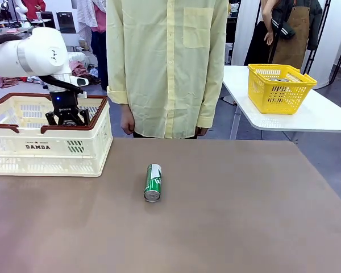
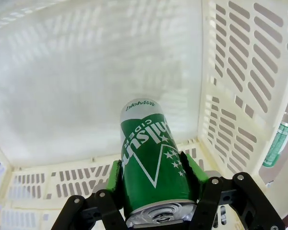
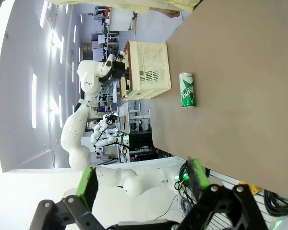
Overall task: Place the drinks into the Shopping basket.
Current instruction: Pick up one drink and place it into the Shopping basket.
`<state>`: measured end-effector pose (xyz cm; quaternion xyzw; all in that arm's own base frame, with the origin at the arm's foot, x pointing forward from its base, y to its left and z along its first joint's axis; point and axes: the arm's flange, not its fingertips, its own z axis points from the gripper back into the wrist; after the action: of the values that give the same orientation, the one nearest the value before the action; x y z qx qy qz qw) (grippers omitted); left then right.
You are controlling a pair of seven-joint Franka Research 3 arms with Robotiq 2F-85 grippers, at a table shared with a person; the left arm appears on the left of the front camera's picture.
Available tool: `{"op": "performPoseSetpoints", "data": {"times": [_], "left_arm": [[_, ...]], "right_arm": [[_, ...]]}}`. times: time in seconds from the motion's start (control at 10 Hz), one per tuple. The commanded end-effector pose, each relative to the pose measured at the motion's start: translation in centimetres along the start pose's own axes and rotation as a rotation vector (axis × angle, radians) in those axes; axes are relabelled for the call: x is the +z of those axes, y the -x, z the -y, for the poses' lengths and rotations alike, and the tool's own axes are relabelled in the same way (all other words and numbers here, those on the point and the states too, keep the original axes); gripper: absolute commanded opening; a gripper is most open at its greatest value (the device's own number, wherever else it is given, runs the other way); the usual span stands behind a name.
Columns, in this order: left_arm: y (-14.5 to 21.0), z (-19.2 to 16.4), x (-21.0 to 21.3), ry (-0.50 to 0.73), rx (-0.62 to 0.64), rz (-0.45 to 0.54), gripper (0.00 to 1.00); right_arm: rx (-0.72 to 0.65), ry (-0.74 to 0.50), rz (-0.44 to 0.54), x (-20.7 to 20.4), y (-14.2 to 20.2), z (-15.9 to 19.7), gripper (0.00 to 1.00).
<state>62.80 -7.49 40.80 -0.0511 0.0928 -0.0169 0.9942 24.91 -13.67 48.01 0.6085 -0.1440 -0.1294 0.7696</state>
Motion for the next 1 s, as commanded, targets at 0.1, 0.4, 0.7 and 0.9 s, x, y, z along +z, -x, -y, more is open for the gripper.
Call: {"op": "performPoseSetpoints", "data": {"times": [0.1, 0.4, 0.7, 0.9], "left_arm": [[-0.1, 0.0, 0.4, 0.004, -0.027, -0.001, 1.00], [0.2, -0.2, 0.6, 0.013, -0.023, 0.015, 1.00], [2.0, -0.9, 3.2, 0.040, -0.034, 0.074, 1.00], [6.0, -2.4, 9.2, 0.172, -0.117, 0.085, 1.00]], "right_arm": [[-0.010, -0.016, 0.009, -0.1, 0.0, -0.5, 1.00], [-0.010, -0.016, 0.009, -0.1, 0.0, -0.5, 1.00], [-0.010, -0.016, 0.009, -0.1, 0.0, -0.5, 1.00], [-0.010, -0.016, 0.009, -0.1, 0.0, -0.5, 1.00]]}}
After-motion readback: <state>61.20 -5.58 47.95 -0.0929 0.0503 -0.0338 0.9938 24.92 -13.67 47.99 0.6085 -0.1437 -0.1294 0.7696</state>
